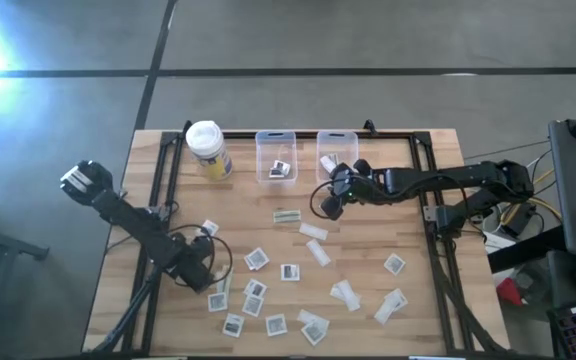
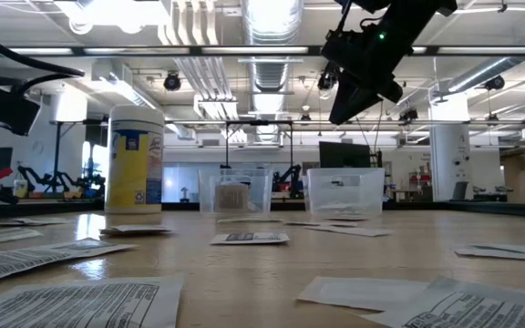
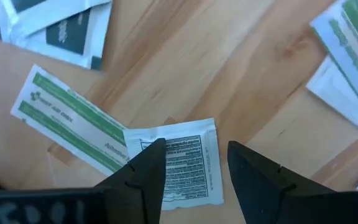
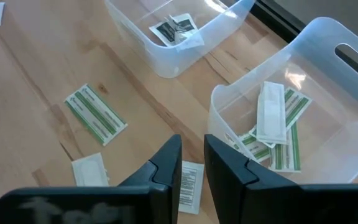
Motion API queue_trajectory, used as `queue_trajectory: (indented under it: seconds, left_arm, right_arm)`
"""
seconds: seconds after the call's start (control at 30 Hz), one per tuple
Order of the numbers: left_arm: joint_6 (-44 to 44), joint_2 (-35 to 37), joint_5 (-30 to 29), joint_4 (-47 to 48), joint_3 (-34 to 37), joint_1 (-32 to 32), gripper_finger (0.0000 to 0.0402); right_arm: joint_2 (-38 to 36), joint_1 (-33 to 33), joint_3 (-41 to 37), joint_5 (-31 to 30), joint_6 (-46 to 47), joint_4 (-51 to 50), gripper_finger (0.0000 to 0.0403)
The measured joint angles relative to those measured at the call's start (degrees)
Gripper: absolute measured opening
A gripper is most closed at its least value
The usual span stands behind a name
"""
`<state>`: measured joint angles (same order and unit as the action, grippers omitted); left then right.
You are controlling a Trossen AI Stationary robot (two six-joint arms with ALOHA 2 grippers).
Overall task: Pick & Place First Aid Supplies
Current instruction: Put the towelette pack into the left transparent bin
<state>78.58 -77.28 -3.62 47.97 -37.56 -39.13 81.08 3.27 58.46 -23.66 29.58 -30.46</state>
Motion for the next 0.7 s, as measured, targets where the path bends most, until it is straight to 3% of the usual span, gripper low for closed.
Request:
queue_trajectory:
  seconds: [0.5, 0.7]
  left_arm:
    - [-5.12, -3.05, -0.39, -0.81, 1.33, -0.04, 0.0162]
    - [-5.18, -4.26, -0.44, -1.08, 1.38, -0.04, 0.0116]
  right_arm:
    - [0.0, 0.0, -0.02, 0.11, -0.07, 0.9, 0.0058]
    - [0.0, 0.0, -0.02, 0.11, -0.26, 0.96, 0.0057]
